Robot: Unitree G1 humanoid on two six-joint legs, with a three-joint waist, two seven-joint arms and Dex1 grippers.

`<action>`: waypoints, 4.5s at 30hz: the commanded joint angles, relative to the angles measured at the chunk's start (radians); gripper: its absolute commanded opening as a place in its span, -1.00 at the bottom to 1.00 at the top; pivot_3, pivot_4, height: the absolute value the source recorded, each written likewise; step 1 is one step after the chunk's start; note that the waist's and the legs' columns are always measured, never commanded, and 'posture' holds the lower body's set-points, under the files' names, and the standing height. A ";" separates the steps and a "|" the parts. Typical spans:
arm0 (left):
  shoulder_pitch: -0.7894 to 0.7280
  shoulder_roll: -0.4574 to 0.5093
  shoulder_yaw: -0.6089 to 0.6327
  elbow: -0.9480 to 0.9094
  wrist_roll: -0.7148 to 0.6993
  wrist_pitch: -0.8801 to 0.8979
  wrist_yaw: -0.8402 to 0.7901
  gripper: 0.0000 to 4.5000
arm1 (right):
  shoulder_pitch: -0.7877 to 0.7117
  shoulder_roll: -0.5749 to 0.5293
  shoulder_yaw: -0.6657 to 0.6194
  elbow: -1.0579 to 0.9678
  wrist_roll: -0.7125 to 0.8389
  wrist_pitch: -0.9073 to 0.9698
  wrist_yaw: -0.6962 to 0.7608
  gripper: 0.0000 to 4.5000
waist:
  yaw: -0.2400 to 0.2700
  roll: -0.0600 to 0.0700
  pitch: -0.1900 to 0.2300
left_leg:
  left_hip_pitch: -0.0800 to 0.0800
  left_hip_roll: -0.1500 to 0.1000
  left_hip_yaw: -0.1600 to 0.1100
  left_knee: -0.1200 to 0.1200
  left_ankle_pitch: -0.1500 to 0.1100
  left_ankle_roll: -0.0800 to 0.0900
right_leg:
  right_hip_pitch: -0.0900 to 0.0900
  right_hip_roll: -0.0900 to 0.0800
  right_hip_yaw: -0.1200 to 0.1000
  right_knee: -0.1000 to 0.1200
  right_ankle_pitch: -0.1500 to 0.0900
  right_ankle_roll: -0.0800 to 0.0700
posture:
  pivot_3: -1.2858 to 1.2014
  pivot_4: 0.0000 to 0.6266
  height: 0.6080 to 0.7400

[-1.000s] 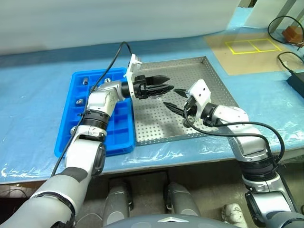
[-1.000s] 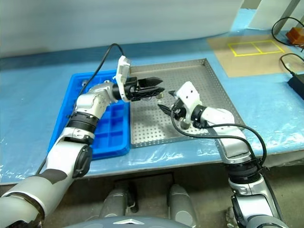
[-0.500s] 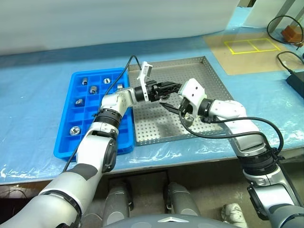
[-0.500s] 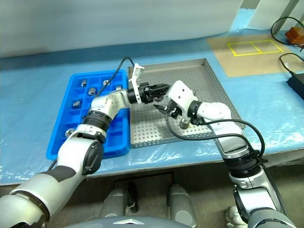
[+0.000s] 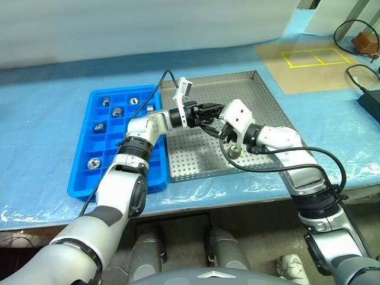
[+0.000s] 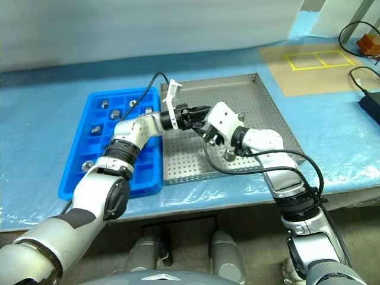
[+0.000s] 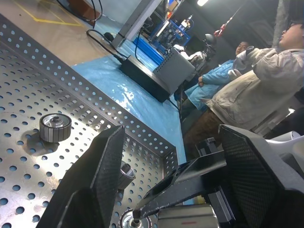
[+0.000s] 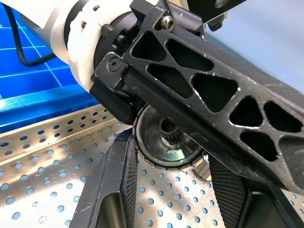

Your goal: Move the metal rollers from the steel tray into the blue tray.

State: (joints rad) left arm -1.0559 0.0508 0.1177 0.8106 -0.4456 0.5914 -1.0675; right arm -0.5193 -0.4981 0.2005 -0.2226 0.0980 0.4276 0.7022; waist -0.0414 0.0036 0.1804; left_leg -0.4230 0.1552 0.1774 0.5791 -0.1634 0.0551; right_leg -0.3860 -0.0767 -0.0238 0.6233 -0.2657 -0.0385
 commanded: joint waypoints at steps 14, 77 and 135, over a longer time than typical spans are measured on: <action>-0.025 0.113 0.029 -0.119 -0.026 -0.031 -0.043 0.48 | 0.011 -0.033 -0.040 -0.003 -0.004 -0.041 0.007 -0.23 | -0.002 0.000 0.000 | 0.000 0.000 0.000 0.000 0.000 0.000 | 0.000 0.000 0.000 0.000 0.000 0.000 | -0.28 -0.52 1.00; 0.048 0.076 -0.093 -0.101 0.034 -0.095 -0.024 0.40 | -0.023 -0.005 -0.056 0.013 -0.039 -0.075 -0.018 -0.23 | 0.000 0.000 0.000 | 0.000 0.000 0.000 0.001 0.000 0.000 | 0.000 0.000 0.000 0.001 0.000 0.000 | -0.28 -0.52 1.00; 0.510 0.608 0.072 -0.827 0.061 -0.153 0.149 -0.42 | -0.105 0.106 -0.020 0.207 0.000 -0.143 0.023 0.51 | 0.043 0.001 0.000 | 0.003 0.002 -0.001 -0.002 0.001 -0.007 | 0.000 0.002 -0.001 0.002 0.000 -0.001 | -0.02 -0.52 1.00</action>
State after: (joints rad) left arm -0.5624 0.6376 0.1740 0.0186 -0.3922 0.4741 -0.8998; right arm -0.6035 -0.3980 0.1817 -0.0099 0.0951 0.3167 0.7182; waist 0.0021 0.0041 0.1808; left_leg -0.4203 0.1572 0.1766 0.5769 -0.1619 0.0475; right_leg -0.3860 -0.0752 -0.0250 0.6250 -0.2653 -0.0392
